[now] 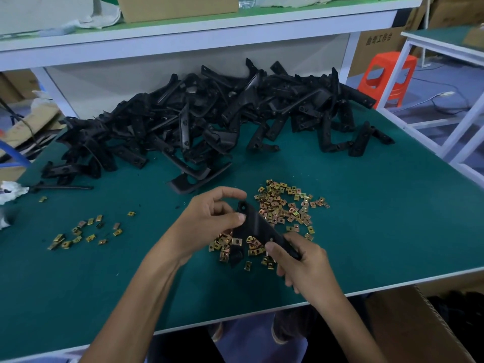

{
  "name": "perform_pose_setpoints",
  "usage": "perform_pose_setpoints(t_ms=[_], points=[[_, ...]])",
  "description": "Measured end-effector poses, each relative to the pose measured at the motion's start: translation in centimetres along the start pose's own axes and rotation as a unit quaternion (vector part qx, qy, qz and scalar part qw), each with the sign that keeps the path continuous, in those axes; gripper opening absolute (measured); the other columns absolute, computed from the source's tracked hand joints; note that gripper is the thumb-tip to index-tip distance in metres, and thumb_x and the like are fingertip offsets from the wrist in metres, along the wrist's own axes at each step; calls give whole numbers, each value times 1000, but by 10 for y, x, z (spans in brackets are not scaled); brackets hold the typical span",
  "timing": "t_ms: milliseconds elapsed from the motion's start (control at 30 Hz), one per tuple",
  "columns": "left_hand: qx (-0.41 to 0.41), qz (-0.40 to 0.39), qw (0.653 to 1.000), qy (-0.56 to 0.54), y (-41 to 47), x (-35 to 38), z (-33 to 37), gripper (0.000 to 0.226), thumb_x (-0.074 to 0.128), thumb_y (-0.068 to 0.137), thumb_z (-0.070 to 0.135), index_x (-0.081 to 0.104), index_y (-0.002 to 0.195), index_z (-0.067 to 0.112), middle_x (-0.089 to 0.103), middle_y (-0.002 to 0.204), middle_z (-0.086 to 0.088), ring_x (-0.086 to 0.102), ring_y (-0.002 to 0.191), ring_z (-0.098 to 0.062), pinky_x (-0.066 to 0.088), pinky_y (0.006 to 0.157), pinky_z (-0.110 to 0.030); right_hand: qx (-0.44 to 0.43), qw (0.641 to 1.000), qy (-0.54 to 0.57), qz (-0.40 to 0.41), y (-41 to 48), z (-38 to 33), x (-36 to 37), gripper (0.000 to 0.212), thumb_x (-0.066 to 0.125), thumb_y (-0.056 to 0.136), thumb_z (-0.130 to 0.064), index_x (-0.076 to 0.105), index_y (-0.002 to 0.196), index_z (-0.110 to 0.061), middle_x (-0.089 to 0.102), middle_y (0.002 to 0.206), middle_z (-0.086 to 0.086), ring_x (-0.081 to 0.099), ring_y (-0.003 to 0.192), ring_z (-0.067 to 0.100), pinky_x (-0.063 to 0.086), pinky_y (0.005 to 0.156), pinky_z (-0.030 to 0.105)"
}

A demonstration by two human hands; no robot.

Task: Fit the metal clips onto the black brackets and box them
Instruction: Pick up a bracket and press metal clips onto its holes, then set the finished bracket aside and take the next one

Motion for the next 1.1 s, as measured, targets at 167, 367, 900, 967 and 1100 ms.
perform_pose_setpoints(t_ms=[167,367,900,967,1100], points=[[51,23,998,-14,-4,21,1,40,81,78,30,66,114,40,76,98,4,70,83,-10,54,75,-21,-3,996,67,58,-1,0,-8,23,67,92,-53,65,85,-31,65,61,10,53,42,17,40,38,28],[110,112,981,112,-10,24,0,34,75,81,43,62,112,47,69,88,10,66,78,-11,53,69,-26,-7,991,104,81,-2,3,-12,17,61,93,-49,66,88,-33,67,64,12,55,45,22,42,40,30],[153,160,941,255,-18,26,20,46,79,83,36,61,124,46,57,94,17,57,92,-3,44,75,-13,-1,989,125,81,-3,3,-12,24,58,89,-59,66,89,-36,66,66,14,58,47,27,47,43,33],[147,161,943,250,-18,27,20,44,78,84,35,61,124,47,57,93,17,58,92,-2,47,76,-19,7,988,131,77,-4,3,-10,18,59,93,-54,67,90,-37,67,67,15,60,50,25,50,44,34],[148,163,944,245,-19,28,23,42,76,86,35,62,123,47,56,91,15,57,90,-3,49,75,-26,26,986,154,65,-5,1,-8,13,58,101,-34,68,94,-32,68,70,17,63,54,24,53,48,32]])
Point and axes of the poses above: each hand's wrist, its own y-axis towards the middle knuckle, its own x-axis out of the palm, z = x × y, the point moved 8 cm from there along y, towards the middle knuckle
